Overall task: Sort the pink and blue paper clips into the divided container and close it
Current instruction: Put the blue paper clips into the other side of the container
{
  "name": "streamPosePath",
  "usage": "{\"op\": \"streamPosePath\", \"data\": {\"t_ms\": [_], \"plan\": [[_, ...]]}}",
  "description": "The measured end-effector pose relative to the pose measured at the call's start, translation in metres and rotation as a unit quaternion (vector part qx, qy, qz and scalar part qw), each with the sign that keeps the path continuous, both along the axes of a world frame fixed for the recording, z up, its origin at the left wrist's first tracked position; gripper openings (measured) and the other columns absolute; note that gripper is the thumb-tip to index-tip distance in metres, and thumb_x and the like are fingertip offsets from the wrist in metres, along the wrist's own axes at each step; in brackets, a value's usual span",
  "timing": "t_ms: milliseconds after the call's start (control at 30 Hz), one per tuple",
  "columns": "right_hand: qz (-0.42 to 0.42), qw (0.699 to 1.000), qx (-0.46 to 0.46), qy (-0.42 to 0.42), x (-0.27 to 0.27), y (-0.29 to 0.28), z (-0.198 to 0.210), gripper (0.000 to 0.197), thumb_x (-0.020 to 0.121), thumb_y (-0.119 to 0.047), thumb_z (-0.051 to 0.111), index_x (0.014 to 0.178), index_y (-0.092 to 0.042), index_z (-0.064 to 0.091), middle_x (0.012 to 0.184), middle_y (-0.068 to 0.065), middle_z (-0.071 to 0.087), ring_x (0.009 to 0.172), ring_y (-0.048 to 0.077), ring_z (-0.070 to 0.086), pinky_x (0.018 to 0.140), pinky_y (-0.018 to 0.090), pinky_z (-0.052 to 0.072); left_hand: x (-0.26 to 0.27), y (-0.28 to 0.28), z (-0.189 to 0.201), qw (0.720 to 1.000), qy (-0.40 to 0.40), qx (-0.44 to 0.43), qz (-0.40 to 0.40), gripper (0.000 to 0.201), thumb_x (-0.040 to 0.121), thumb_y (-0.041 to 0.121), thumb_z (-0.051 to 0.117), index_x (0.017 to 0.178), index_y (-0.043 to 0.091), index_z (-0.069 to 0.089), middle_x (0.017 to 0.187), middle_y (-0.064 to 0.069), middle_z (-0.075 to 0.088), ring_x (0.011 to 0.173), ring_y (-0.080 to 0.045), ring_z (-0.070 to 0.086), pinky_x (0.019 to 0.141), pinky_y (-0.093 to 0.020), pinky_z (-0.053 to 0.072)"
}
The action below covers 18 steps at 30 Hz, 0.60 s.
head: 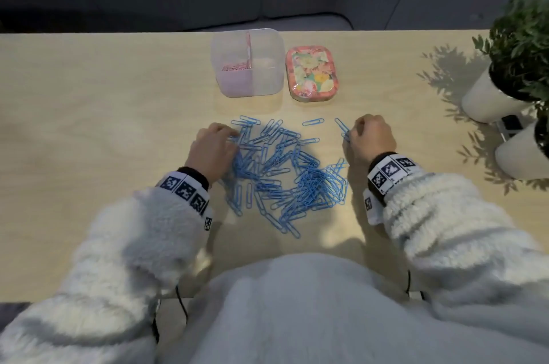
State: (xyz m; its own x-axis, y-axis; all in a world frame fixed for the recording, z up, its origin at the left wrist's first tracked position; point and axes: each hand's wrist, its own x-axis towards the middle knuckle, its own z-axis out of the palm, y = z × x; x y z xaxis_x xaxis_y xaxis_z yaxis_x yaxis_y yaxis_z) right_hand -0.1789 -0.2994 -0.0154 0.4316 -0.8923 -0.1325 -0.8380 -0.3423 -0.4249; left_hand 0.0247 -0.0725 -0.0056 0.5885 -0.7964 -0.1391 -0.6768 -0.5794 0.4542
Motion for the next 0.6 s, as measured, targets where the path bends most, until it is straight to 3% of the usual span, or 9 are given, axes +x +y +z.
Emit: {"op": "streamPosePath", "data": {"t_ms": [67,133,300,433,600], "plan": [[0.031,0.999,0.006,0.017,0.015,-0.003,-0.001,0.029,0.085,-0.016,0.049,0.109,-0.002,0.059,0.118,0.023,0.051,0.113,0.04,0.049,0.091,0.043,0.044,0.015,-0.012,-0.002,0.996,-0.01,0.05,0.074,0.036,0.093,0.023,0.046,0.127,0.011,0.051,0.133,-0.015,0.046,0.121,-0.037,0.041,0.102,-0.044,0.036],[0.076,0.997,0.003,0.02,0.032,0.002,-0.001,0.029,0.086,-0.016,0.048,0.109,-0.001,0.058,0.118,0.022,0.05,0.112,0.039,0.048,0.089,0.042,0.045,0.021,-0.028,-0.004,0.995,-0.005,0.059,0.08,0.039,0.093,0.024,0.047,0.128,0.008,0.048,0.135,-0.017,0.045,0.12,-0.038,0.042,0.102,-0.044,0.036],[0.178,0.984,0.023,0.013,0.064,0.028,-0.002,0.034,0.093,-0.034,0.043,0.104,-0.006,0.06,0.112,0.014,0.052,0.106,0.032,0.05,0.082,0.039,0.047,0.01,-0.059,-0.015,0.989,-0.045,0.111,-0.083,0.045,0.092,0.035,0.046,0.129,0.009,0.045,0.141,-0.013,0.043,0.128,-0.034,0.04,0.108,-0.045,0.033],[0.279,0.959,0.035,0.046,0.068,0.053,-0.005,0.054,0.081,-0.054,0.058,0.117,-0.013,0.056,0.113,0.008,0.048,0.11,0.025,0.042,0.085,0.041,0.047,-0.007,-0.057,-0.022,0.982,-0.094,0.112,-0.12,0.043,0.09,0.036,0.051,0.125,0.011,0.048,0.134,-0.012,0.046,0.123,-0.032,0.04,0.106,-0.04,0.033],[0.291,0.954,0.075,0.004,0.077,0.065,-0.007,0.045,0.076,-0.031,0.072,0.115,-0.012,0.057,0.107,0.01,0.052,0.101,0.026,0.048,0.082,0.035,0.045,-0.011,-0.066,-0.02,0.986,-0.079,0.071,-0.127,0.028,0.092,0.02,0.05,0.118,0.009,0.054,0.119,-0.011,0.054,0.109,-0.03,0.048,0.095,-0.036,0.038]]}}
